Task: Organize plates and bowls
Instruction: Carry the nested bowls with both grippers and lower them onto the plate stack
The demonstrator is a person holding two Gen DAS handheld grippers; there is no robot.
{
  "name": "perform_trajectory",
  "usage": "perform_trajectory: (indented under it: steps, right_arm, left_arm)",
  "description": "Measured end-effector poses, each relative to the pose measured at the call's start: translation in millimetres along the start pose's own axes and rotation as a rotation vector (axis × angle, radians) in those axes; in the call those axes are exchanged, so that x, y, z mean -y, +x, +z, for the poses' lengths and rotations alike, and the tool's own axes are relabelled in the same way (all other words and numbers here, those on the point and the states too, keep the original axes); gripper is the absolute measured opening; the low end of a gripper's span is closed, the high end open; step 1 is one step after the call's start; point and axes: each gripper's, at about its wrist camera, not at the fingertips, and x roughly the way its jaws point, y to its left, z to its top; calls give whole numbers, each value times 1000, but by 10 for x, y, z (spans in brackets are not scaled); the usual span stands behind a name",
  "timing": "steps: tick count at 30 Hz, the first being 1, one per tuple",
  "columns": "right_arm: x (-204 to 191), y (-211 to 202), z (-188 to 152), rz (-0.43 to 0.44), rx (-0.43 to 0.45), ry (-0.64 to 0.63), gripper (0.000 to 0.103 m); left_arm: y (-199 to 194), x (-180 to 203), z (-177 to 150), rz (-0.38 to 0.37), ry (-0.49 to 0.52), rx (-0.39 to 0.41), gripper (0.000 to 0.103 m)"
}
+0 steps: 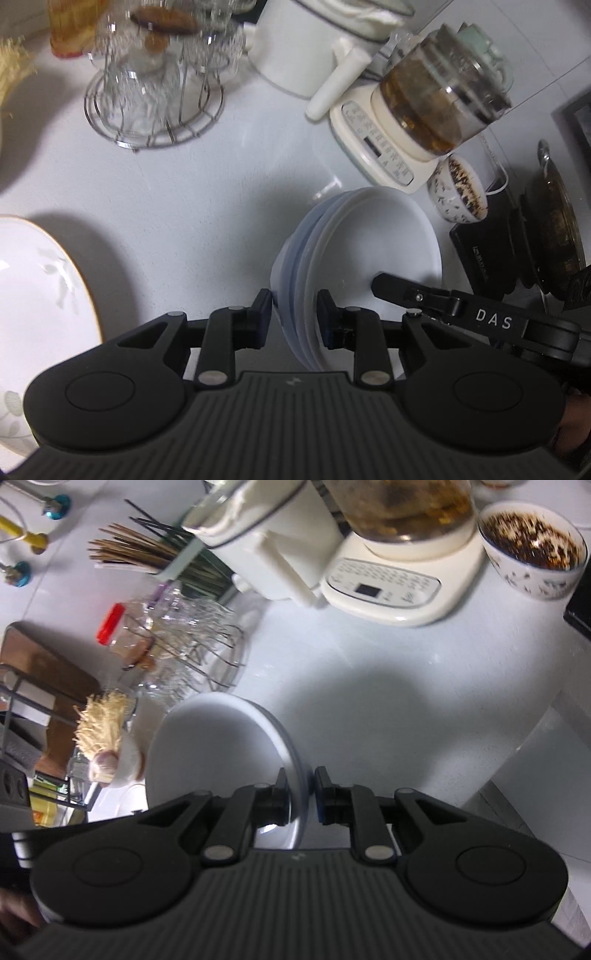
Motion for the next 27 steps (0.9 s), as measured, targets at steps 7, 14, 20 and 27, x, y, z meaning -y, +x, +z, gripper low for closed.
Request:
perform_trajectory:
  steps: [7, 14, 20, 27]
  right_arm:
    - [-188, -168, 8, 28, 24, -15, 16]
    - [-387, -279, -41, 51, 44, -55, 16]
    - [-562, -341, -105, 62, 55, -89, 16]
    - [-780, -355, -222, 83, 53, -128, 16]
  left_arm:
    - [-368, 36, -4, -4, -4, 63, 31]
    - [-646, -28, -91, -3, -15, 106, 31]
    - [-833, -132, -184, -9, -36, 138, 31]
    - [-1067, -303, -329, 1, -66, 175, 31]
